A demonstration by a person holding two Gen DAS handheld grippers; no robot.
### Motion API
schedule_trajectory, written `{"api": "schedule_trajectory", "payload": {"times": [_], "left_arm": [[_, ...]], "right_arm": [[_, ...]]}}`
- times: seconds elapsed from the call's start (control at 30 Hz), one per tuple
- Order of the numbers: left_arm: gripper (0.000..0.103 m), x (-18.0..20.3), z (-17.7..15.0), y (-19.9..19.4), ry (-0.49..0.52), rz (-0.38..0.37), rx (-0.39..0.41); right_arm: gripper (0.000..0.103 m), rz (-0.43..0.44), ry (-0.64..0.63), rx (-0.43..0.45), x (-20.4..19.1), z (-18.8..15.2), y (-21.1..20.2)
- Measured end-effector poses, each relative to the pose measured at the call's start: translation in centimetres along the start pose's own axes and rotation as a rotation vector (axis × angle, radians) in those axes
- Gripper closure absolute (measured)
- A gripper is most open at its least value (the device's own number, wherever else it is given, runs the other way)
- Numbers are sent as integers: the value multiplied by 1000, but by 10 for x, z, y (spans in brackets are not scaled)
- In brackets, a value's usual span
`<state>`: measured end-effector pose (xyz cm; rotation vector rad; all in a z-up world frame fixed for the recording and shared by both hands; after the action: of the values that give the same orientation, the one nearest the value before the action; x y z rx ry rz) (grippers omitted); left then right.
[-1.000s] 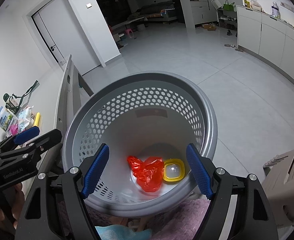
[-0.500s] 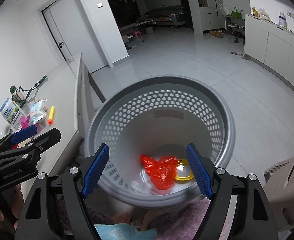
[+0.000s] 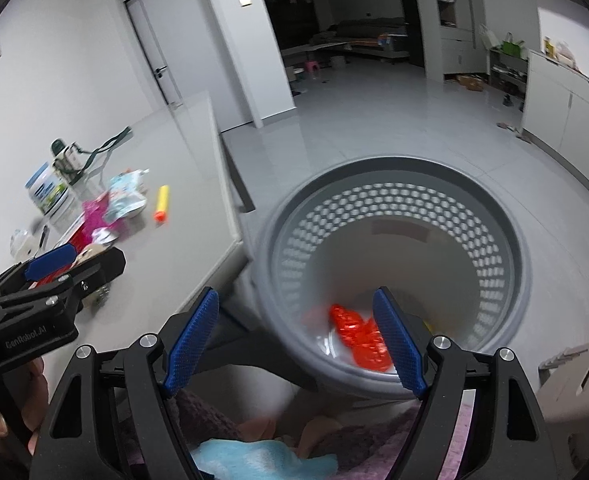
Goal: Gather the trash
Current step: 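Withdraw both open grippers from the basket back toward the table, then grasp the plush sloth with the right gripper while the left gripper grasps the toothpaste box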
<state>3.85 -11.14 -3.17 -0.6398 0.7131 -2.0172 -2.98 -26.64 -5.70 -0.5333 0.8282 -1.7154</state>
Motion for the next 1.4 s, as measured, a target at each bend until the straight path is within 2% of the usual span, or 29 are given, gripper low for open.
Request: {"api": "schedule_trajectory", "payload": {"times": [0.3, 0.67, 1.07, 1.3, 1.4], "left_arm": [[10, -64, -14, -42, -65, 126, 52], [10, -132, -40, -68, -179, 211, 55], [10, -166, -39, -96, -177, 283, 115], [9, -183, -44, -99, -205, 268, 105], [9, -188, -45, -100, -200, 297, 98]], "right_arm": [[27, 70, -103, -9, -62, -6, 4], [27, 125, -186, -30, -111, -10, 7], [27, 180, -275, -26, -168, -3, 9], [27, 208, -317, -28, -197, -1, 11], [27, 213, -327, -34, -210, -1, 15]]}}
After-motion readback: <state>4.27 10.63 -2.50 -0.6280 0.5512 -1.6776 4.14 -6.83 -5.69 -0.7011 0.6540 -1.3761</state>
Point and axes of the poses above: each gripper's, at about its wrist camera, not at the fingertips, and y roughly the way its jaws point, x to its right, z to its top, the point moved 3 cm from there along y, roughly the way its jaws point, and after that the axes turned 13 degrees about -z, right-handed, at the moved point
